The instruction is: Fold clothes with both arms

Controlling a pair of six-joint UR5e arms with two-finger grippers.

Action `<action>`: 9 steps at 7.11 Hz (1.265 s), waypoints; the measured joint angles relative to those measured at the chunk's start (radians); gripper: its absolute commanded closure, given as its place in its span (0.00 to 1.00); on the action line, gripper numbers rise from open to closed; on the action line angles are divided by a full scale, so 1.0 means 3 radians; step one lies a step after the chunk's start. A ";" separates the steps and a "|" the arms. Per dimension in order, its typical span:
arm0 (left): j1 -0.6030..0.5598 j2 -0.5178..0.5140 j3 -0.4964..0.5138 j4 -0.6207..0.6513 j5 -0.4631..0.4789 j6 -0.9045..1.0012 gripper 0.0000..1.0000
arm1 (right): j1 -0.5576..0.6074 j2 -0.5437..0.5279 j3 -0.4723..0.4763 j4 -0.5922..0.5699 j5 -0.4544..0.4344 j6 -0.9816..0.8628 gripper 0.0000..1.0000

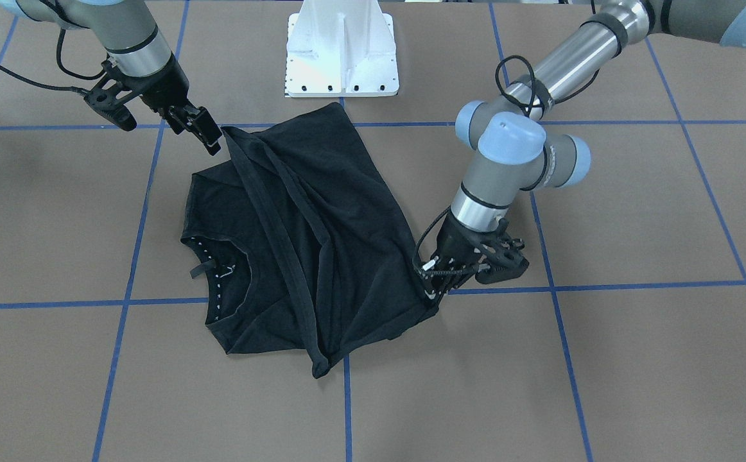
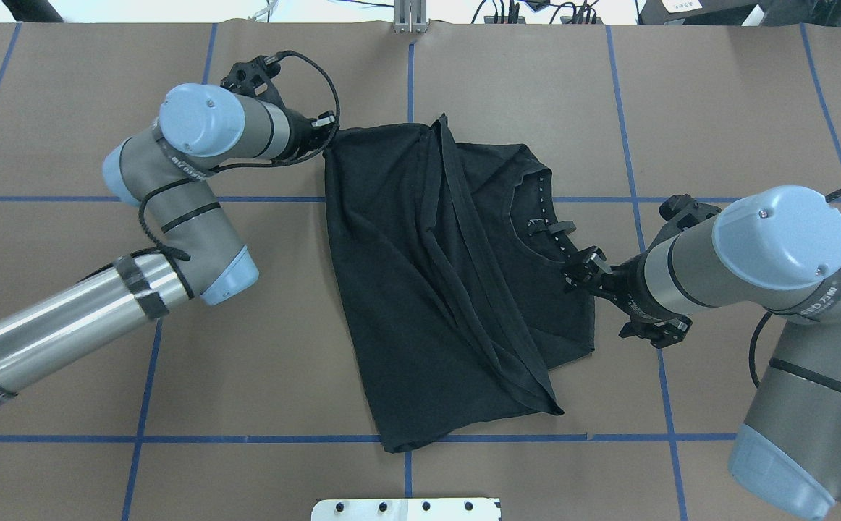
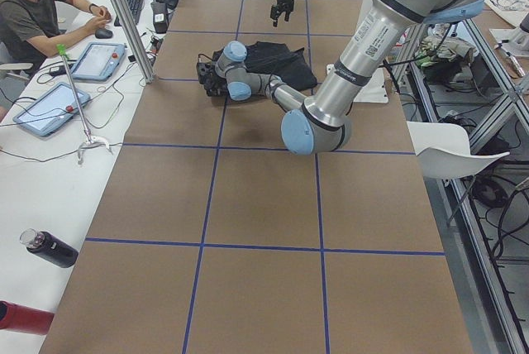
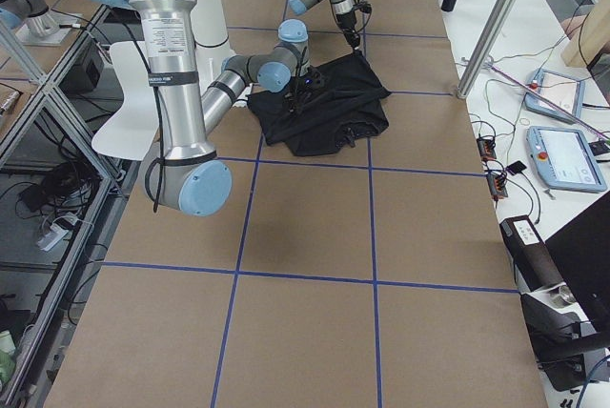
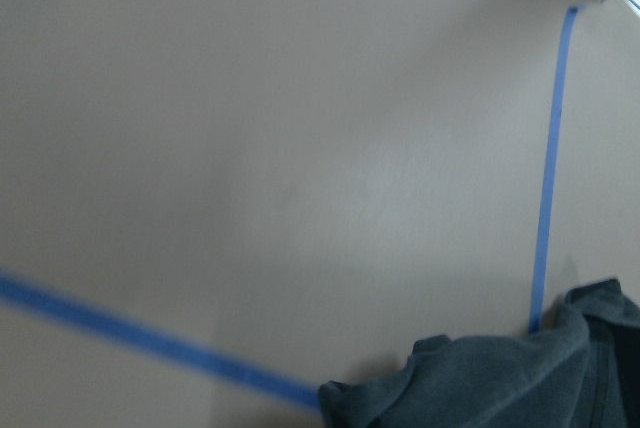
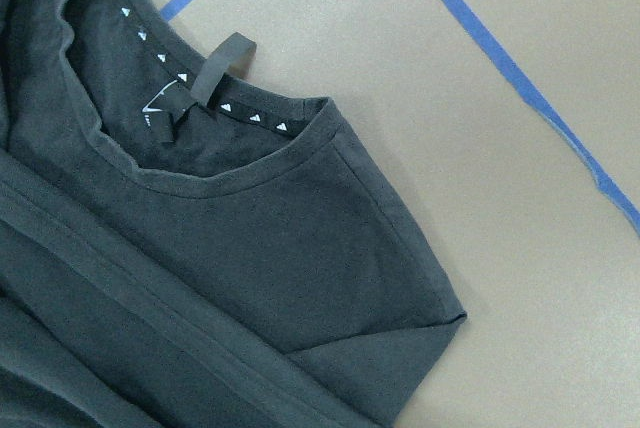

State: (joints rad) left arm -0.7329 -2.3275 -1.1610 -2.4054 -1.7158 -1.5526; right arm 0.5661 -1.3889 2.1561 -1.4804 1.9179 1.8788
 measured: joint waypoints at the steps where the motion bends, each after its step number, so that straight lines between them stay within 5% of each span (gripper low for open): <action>1: -0.0059 -0.0281 0.0451 -0.0242 0.0042 0.0028 1.00 | -0.0001 0.0013 -0.0010 0.0000 -0.0002 0.0001 0.00; 2: -0.0120 -0.0514 0.0841 -0.0450 0.0076 0.0072 0.84 | -0.0003 0.0028 -0.0043 0.0002 -0.0011 0.0001 0.00; 3: -0.0169 -0.0674 0.1123 -0.0600 0.0098 0.0113 0.09 | -0.0004 0.0085 -0.0110 0.0004 -0.0047 0.0001 0.00; 6: -0.0208 -0.0766 0.1206 -0.0699 0.0105 0.0133 0.01 | -0.0007 0.0435 -0.0321 0.0004 -0.0300 0.0009 0.00; 8: -0.0223 -0.0483 0.0678 -0.0530 -0.0033 0.0133 0.01 | -0.0052 0.0647 -0.0474 0.0003 -0.0433 0.0006 0.01; 9: -0.0228 -0.0272 0.0305 -0.0350 -0.0182 0.0142 0.01 | -0.0119 0.0732 -0.0545 -0.0003 -0.0485 -0.0008 0.14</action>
State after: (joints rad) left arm -0.8013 -2.4091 -1.0696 -2.5105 -1.7704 -1.5101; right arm 0.5305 -1.1692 1.9926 -1.4811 1.7725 1.8763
